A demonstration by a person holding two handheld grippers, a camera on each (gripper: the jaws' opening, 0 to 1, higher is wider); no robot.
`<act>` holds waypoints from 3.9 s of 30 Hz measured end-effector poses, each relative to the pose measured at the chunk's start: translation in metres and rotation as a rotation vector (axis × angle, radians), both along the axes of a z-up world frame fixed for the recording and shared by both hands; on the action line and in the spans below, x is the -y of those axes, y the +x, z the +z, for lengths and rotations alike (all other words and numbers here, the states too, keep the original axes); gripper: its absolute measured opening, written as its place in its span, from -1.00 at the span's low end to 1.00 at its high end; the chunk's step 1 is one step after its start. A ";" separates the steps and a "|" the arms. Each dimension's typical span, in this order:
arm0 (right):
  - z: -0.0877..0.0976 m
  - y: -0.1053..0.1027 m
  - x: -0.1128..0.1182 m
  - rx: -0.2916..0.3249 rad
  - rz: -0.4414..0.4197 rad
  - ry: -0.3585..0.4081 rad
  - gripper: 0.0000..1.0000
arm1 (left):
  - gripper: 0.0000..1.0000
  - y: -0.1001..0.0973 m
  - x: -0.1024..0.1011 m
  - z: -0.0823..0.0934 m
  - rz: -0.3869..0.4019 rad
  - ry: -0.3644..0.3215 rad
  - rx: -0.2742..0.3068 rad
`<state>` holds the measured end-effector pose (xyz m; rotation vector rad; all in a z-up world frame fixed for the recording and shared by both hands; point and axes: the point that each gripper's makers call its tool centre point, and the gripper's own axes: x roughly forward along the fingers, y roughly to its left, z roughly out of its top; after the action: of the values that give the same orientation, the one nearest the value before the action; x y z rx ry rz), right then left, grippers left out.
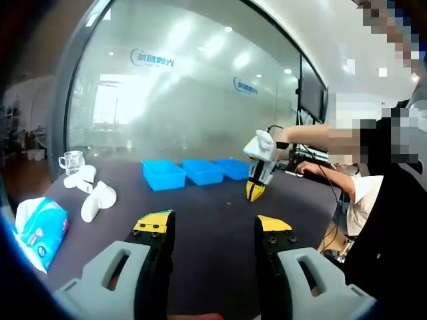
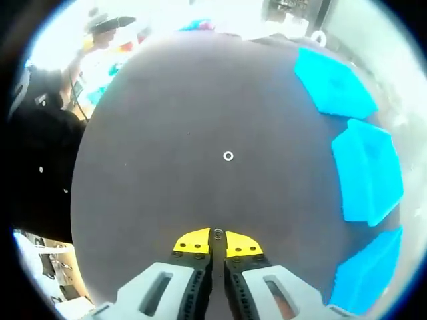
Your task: Sort the screws, nuts, and washers into the corresponding bins
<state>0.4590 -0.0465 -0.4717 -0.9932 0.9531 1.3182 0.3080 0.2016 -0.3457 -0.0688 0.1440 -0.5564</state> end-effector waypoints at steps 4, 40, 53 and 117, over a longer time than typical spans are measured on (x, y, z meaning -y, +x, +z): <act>0.000 -0.001 0.000 -0.002 -0.011 -0.004 -0.98 | -0.05 0.001 -0.002 0.000 0.003 -0.002 0.000; 0.085 -0.027 -0.001 0.359 -0.199 0.594 -0.99 | -0.05 -0.007 0.016 0.016 -0.018 0.013 0.036; 0.119 -0.026 0.003 0.608 -0.356 0.820 -0.99 | -0.05 -0.007 0.018 0.020 -0.027 -0.005 0.042; 0.142 0.191 -0.024 0.716 -0.816 0.884 -0.98 | -0.05 -0.014 -0.001 0.019 0.018 -0.007 0.039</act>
<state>0.6501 -0.0222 -0.3298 -0.2471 0.1037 0.4848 0.2939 0.2021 -0.3264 -0.0658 0.1036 -0.5403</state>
